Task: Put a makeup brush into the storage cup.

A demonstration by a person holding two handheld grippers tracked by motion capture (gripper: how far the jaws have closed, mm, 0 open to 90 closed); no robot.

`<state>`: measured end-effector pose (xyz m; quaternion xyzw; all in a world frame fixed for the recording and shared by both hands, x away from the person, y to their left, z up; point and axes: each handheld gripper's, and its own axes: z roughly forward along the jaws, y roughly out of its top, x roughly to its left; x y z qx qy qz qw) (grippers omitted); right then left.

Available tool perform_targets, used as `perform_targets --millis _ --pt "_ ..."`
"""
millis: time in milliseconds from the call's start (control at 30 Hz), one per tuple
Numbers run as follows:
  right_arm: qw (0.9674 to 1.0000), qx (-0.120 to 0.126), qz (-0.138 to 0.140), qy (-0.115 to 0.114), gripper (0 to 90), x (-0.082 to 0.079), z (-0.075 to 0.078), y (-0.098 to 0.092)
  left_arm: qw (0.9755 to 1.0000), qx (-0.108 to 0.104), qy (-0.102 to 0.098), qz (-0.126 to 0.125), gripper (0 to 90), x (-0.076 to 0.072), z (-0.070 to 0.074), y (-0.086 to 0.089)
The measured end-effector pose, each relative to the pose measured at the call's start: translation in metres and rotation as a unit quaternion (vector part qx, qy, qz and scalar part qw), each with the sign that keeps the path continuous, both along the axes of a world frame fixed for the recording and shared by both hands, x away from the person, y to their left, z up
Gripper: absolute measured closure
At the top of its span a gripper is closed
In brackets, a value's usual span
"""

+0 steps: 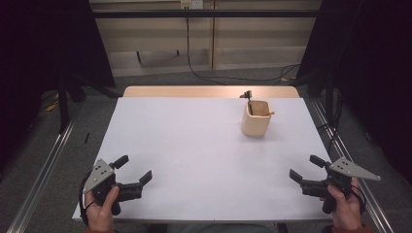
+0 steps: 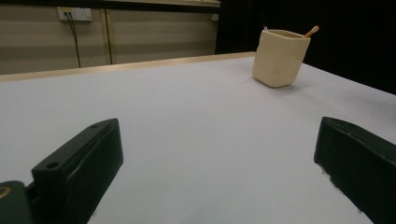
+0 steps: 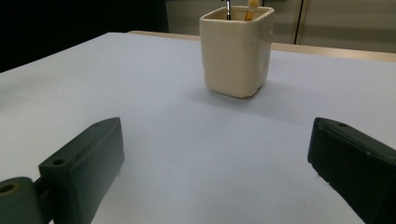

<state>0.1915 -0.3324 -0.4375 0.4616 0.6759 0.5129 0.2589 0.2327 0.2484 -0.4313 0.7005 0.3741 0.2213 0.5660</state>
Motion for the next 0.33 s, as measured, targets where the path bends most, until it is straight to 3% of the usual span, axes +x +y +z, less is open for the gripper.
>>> perform_targets --millis 333 --pt "1.0000 0.003 0.000 -0.007 3.3 -0.0001 0.0030 -0.0003 1.0000 0.000 -0.002 0.004 1.3 -0.0007 0.0003 0.0001"
